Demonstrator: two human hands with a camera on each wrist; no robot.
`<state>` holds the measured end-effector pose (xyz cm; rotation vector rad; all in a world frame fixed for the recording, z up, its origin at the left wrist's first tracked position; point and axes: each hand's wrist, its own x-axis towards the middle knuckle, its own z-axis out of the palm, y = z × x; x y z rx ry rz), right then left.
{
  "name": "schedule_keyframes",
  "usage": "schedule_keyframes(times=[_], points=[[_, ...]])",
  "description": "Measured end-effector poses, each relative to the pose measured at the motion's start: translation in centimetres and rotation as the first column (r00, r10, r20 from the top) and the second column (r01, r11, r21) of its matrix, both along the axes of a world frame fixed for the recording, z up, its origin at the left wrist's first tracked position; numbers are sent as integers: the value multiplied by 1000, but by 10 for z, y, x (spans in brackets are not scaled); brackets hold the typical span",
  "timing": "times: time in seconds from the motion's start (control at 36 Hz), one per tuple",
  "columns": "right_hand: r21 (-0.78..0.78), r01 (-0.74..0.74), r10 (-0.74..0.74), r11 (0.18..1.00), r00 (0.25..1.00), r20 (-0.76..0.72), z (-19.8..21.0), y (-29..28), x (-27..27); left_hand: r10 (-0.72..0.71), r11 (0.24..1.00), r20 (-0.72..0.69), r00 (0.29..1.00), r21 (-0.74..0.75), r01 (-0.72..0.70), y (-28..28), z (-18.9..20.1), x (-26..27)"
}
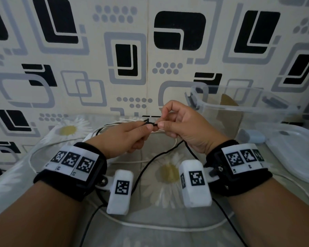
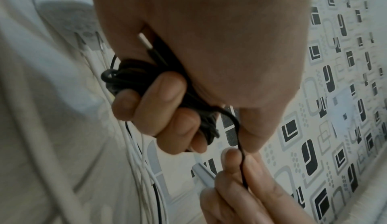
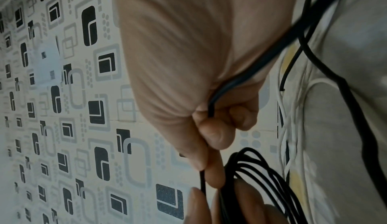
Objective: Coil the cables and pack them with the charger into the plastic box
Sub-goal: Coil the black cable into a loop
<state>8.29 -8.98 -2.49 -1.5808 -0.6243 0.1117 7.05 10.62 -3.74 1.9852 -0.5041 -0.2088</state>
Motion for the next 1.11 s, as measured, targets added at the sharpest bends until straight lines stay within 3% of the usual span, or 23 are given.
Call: schedule_keyframes(times=[0.11,0.22,0.39,0.5,0.67,0.83,0.97,1.11], points=[[-54,73,-69,996,996,64,-2,-1,2,-27,999,-13,1000,29,28,-2,3,-4],[-117,127,-120,985,991,64,-4,-2,5,38,996,28,999,75,-40,0,0,0],[-243,159,-185,957,979,-88,1,0,3,240,961,151,959,100,-256,6,-7,11],[-347,203,-239,916,969,-63,6,-1,1,429,896,204,880,24,-442,9,-4,13],[-290,164,-198,943,976,-91,11,-2,-1,636,771,246,732,-143,-621,16,1,16],[-101,100,-111,990,988,-112,12,-6,0,676,715,71,733,-302,-630,22,0,23],[17,56,-53,998,987,-154,14,-5,1,680,652,9,733,-464,-600,23,4,24],[-22,97,-99,995,982,-161,12,-4,4,744,555,-6,669,-552,-622,29,6,24]])
